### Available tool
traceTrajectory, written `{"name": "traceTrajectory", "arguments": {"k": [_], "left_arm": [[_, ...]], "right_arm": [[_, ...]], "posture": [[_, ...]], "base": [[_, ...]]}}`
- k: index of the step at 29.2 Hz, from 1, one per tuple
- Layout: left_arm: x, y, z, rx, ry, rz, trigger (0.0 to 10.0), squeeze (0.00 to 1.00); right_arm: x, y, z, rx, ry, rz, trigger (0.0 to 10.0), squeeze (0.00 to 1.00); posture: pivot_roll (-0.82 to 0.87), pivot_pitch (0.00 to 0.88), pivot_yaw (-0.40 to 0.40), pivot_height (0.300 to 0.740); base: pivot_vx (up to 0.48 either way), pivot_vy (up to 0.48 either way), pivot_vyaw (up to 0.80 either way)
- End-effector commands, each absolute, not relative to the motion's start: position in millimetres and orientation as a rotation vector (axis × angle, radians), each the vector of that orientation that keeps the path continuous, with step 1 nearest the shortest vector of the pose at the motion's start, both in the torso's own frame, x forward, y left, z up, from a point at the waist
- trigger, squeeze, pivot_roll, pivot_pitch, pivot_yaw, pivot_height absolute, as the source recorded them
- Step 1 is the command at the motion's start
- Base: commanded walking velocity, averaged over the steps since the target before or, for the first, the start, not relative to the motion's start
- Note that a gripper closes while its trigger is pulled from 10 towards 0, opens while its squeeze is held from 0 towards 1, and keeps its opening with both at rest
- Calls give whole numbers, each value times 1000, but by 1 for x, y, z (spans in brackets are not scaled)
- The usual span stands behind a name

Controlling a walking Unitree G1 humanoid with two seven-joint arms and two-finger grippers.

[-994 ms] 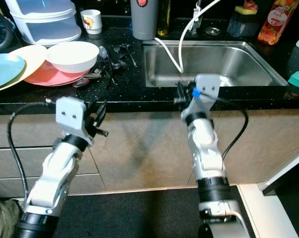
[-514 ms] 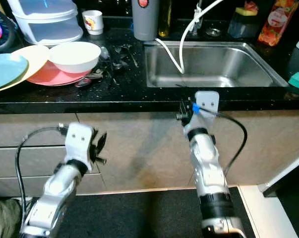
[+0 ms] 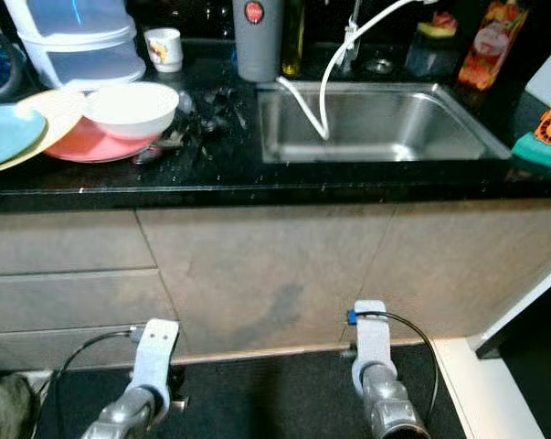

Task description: Kitchen organization

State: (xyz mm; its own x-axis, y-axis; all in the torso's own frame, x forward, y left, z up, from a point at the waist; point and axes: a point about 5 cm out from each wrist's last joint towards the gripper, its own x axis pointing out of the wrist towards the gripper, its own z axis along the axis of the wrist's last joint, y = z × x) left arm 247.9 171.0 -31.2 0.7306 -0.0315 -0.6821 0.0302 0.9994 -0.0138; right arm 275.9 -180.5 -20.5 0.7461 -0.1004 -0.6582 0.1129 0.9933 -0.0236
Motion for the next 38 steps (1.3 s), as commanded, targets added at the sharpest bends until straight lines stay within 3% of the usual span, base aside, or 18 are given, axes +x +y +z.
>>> {"name": "traceTrajectory", "arguments": {"k": [1,4,10,18,23,38], "left_arm": [[226,174,-53,-42,865,16,10000,0],[212,176,-64,-45,924,30,10000,0],[208,175,-67,-74,903,37,10000,0],[209,178,-64,-69,783,28,10000,0],[195,180,-75,57,900,-5,10000,0],[210,178,-64,16,787,12,10000,0]], "right_arm": [[256,-176,-40,18,840,-96,10000,0],[240,-171,-54,-28,926,-49,10000,0],[235,-169,-58,-53,945,4,10000,0],[222,-190,-64,-102,976,10,10000,0],[220,-202,-63,-103,979,-7,10000,0],[223,-209,-61,-61,971,-42,10000,0]], "posture": [[-3,146,-37,740],[4,136,-43,740],[8,149,-51,740],[-1,164,-45,740],[1,176,-44,740],[21,242,-3,740]], "base": [[0,0,0],[0,0,0],[0,0,0],[0,0,0],[0,0,0],[0,0,0]]}}
